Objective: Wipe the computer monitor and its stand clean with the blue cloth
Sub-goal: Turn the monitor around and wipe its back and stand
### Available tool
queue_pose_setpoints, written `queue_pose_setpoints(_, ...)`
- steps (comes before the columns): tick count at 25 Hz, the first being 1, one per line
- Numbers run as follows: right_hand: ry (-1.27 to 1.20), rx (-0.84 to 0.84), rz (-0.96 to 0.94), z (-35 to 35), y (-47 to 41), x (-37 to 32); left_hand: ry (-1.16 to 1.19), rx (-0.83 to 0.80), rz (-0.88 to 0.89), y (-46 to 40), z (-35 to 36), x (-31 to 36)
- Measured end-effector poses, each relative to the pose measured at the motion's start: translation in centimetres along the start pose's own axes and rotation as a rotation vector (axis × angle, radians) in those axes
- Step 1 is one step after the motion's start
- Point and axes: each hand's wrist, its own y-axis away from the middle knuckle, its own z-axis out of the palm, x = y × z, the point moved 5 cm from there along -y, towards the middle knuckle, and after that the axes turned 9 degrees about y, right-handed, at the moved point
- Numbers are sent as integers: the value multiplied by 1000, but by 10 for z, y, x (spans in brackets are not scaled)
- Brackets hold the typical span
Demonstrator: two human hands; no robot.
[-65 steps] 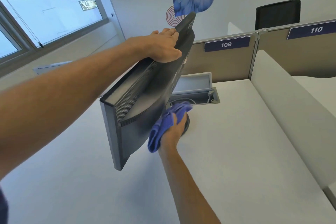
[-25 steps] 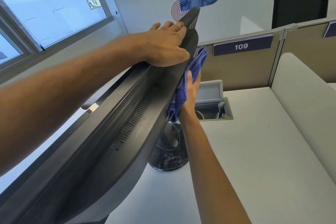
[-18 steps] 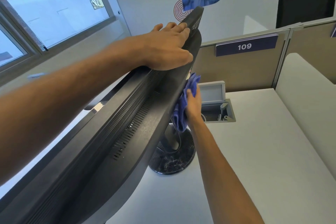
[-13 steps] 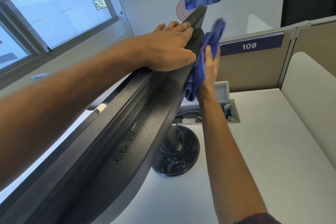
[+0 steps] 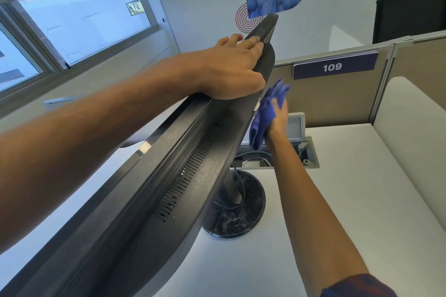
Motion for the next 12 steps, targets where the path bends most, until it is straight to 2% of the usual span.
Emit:
queue_pose_setpoints(3, -177, 50, -173, 10, -1, -53, 13, -3, -1, 0, -1, -1)
queue_pose_setpoints(5, -155, -19, -128, 26, 9, -50, 9, 4, -11, 1, -1, -3)
queue_pose_setpoints(9, 195, -125, 43, 20, 26, 34, 11, 15, -21, -1, -1, -5)
queue_pose_setpoints(12, 451, -327, 135, 12, 54, 87, 10, 14, -15, -1, 0, 1)
